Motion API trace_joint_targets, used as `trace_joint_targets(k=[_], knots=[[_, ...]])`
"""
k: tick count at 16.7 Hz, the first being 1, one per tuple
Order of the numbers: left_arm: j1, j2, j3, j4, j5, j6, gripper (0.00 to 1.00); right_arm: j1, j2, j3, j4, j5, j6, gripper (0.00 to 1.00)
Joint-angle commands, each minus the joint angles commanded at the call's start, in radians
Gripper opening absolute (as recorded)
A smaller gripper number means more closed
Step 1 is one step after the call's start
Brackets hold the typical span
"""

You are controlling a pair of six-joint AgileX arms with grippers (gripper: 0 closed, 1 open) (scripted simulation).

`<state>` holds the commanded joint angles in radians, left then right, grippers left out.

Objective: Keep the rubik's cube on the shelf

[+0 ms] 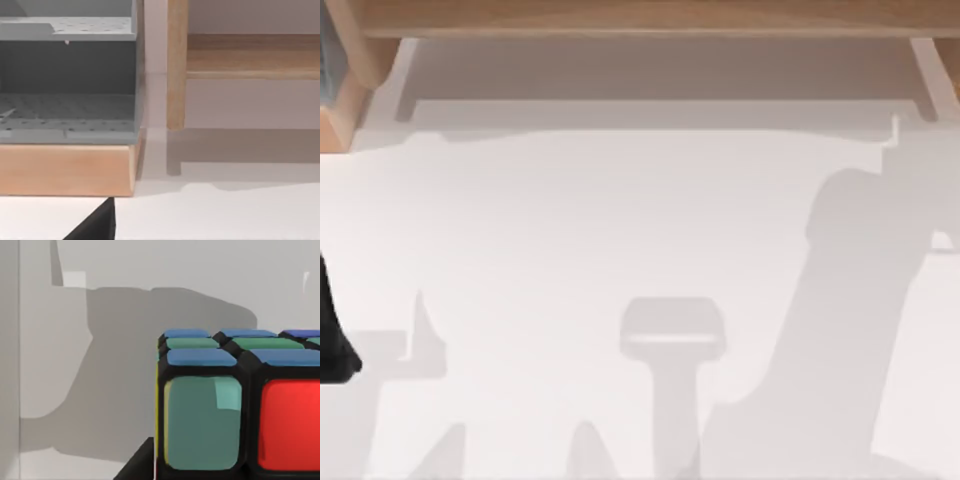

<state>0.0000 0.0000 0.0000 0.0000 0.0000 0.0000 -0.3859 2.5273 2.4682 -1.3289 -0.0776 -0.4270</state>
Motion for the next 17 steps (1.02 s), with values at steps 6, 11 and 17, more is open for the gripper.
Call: trace_joint_targets(k=[6, 11, 17], knots=[[0.0, 0.0, 0.0, 0.0, 0.0, 0.0, 1.0, 0.0, -0.091, -0.069, 0.01, -0.008, 0.024, 0.0], [0.0, 0.0, 0.0, 0.0, 0.0, 0.0, 1.0, 0.074, -0.349, -0.277, 0.105, -0.031, 0.102, 0.0], [0.0, 0.0, 0.0, 0.0, 0.0, 0.0, 1.0, 0.313, -0.601, -0.701, 0.399, -0.027, 0.218, 0.0]])
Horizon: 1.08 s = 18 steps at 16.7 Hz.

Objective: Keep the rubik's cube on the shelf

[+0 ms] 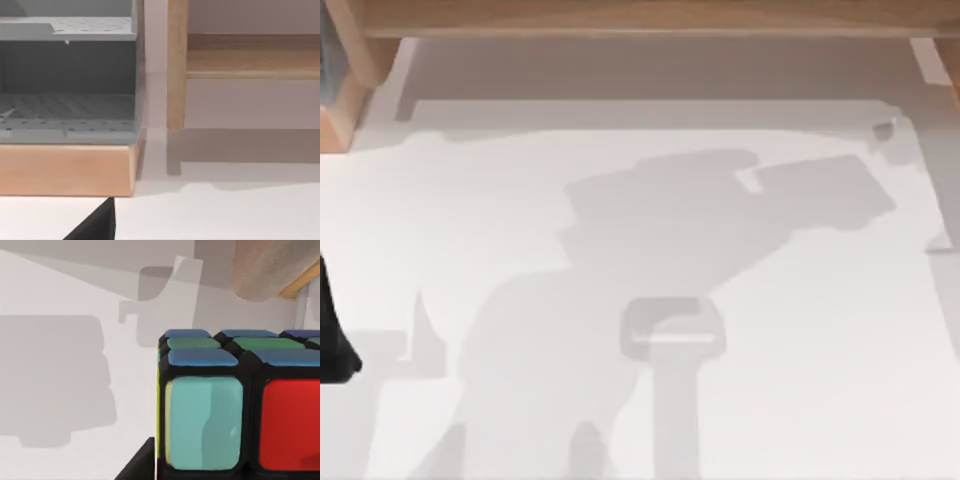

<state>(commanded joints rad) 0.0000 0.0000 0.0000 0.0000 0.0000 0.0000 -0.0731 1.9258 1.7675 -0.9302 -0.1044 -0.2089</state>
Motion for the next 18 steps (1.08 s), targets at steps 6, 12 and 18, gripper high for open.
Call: trace_joint_targets(k=[6, 12, 18], knots=[[0.0, 0.0, 0.0, 0.0, 0.0, 0.0, 1.0, 0.302, -0.075, -0.43, 0.58, 0.087, 0.089, 0.0], [0.0, 0.0, 0.0, 0.0, 0.0, 0.0, 1.0, 0.525, -0.017, -0.74, 1.34, 0.263, 0.129, 0.0], [0.0, 0.0, 0.0, 0.0, 0.0, 0.0, 1.0, 0.609, 0.088, -0.856, 1.999, 0.484, 0.125, 0.0]])
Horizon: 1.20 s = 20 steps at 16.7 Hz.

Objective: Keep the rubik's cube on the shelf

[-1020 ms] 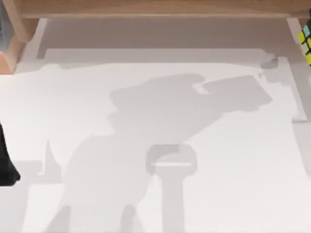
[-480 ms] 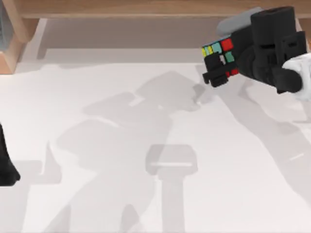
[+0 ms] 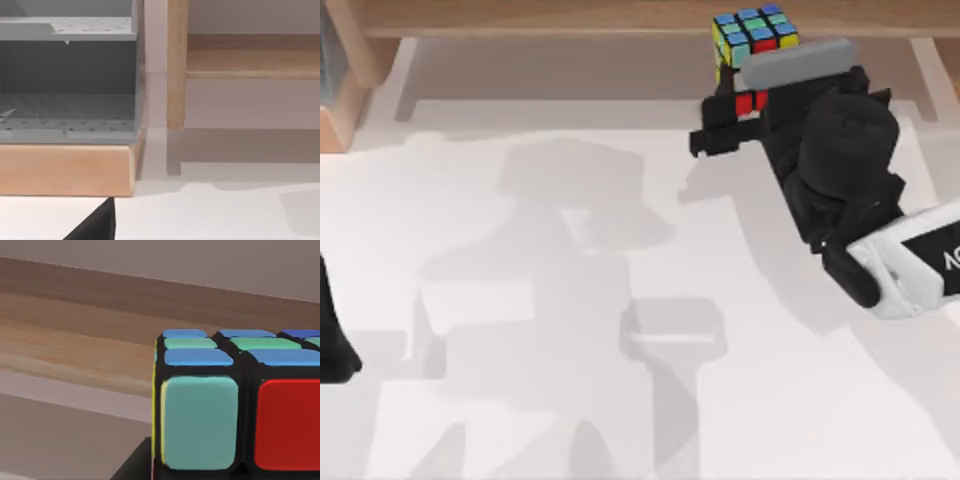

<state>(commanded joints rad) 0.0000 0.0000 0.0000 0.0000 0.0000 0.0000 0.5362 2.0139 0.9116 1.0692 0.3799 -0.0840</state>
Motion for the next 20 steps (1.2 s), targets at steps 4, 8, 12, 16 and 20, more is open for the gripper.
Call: trace_joint_targets(k=[4, 8, 12, 16, 20], knots=[[0.0, 0.0, 0.0, 0.0, 0.0, 0.0, 1.0, -0.004, 0.061, 0.003, 0.251, 0.12, -0.015, 0.0], [0.0, 0.0, 0.0, 0.0, 0.0, 0.0, 1.0, -0.015, 0.089, 0.012, 0.333, 0.167, -0.022, 0.0], [0.0, 0.0, 0.0, 0.0, 0.0, 0.0, 1.0, -0.015, 0.089, 0.012, 0.333, 0.167, -0.022, 0.0], [0.0, 0.0, 0.0, 0.0, 0.0, 0.0, 1.0, -0.033, 0.084, 0.046, 0.335, 0.169, -0.005, 0.0], [0.0, 0.0, 0.0, 0.0, 0.0, 0.0, 1.0, -0.1, 0.12, 0.189, 0.275, 0.165, 0.034, 0.0]])
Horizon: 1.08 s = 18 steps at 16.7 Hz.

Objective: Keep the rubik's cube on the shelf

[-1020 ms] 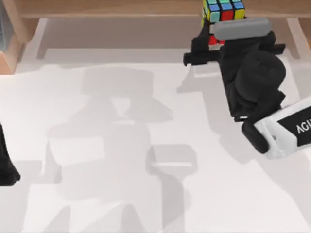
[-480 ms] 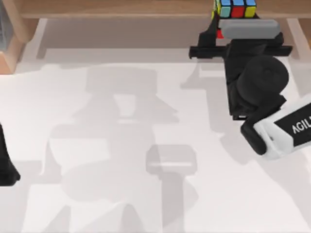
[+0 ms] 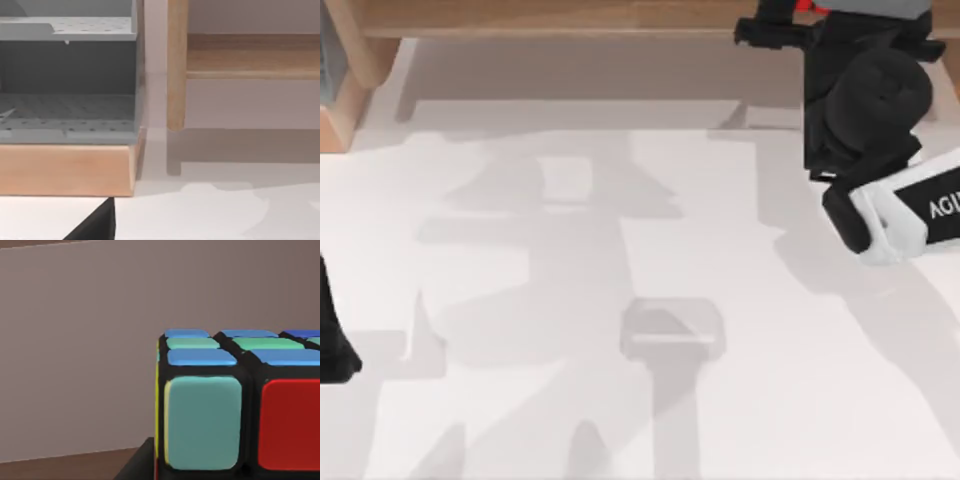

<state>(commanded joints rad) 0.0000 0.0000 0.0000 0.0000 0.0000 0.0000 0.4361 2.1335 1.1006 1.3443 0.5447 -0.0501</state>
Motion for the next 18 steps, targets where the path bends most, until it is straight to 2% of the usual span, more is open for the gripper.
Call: trace_joint_targets(k=[7, 13, 18], knots=[[0.0, 0.0, 0.0, 0.0, 0.0, 0.0, 1.0, -0.028, 0.145, 0.246, -0.18, -0.09, -0.024, 0.0], [0.0, 0.0, 0.0, 0.0, 0.0, 0.0, 1.0, -0.027, 0.165, 0.272, -0.205, -0.105, -0.032, 0.0], [0.0, 0.0, 0.0, 0.0, 0.0, 0.0, 1.0, -0.027, 0.165, 0.272, -0.205, -0.105, -0.032, 0.38]])
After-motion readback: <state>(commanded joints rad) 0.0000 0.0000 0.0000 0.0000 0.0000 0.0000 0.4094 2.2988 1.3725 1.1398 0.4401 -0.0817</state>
